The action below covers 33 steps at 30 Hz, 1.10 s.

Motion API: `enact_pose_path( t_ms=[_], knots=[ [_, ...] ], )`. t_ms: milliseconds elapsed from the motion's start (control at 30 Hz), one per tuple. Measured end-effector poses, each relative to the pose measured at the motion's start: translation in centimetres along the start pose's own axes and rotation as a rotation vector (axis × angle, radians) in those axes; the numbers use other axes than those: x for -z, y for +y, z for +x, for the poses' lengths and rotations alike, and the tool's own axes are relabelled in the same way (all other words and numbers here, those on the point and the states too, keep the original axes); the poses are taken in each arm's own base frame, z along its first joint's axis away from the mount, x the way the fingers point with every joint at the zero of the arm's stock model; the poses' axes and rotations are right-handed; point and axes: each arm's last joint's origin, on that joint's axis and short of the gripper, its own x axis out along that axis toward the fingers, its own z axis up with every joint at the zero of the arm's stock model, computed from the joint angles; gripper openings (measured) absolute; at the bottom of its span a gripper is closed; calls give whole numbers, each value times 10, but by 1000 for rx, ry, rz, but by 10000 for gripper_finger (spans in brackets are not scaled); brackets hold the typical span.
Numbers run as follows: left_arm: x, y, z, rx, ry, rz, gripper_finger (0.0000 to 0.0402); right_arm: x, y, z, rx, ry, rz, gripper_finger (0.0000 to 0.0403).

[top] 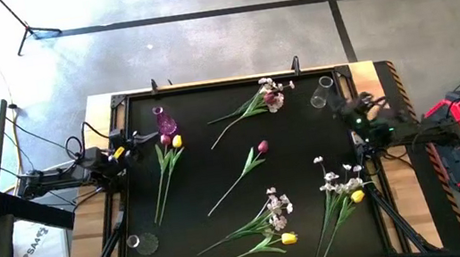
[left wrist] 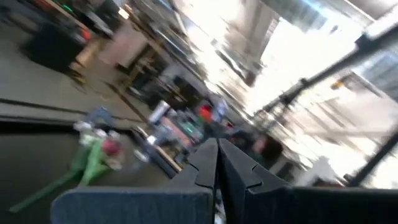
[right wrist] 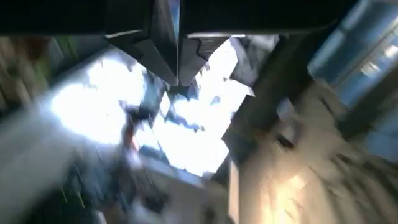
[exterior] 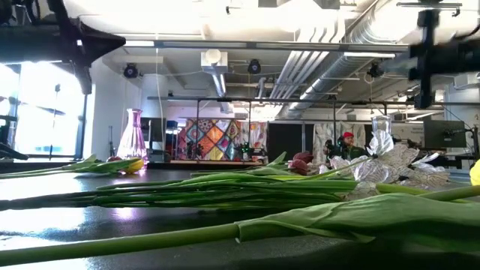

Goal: Sort flowers into vase by color
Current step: Put the top left yellow flower into the violet vase

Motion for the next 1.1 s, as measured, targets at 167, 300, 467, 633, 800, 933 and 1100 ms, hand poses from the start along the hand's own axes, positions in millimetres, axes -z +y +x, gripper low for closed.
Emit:
enact_pose_path(
  t_ms=[167,300,467,633,800,933,1100],
  knots=[
    [-5,-4,2,-55,12,-53,0,13,-9,-1,7,262,63,0],
    [-16,-14,9,-114,41,31,0,15,5,-1,-182,419,77,0],
    [-25,-30,28,-194,129,111,0,10,23,3,-244,430,37,0],
    [-26,-45,58,-279,246,165,0,16,38,14,-204,482,-54,0],
    [-28,-56,81,-388,324,221,6,36,31,29,-11,588,-208,0],
    [-32,-63,89,-454,401,259,18,51,30,41,63,637,-239,7],
    [-35,-66,89,-527,471,258,44,64,52,61,28,707,-287,47]
  ],
)
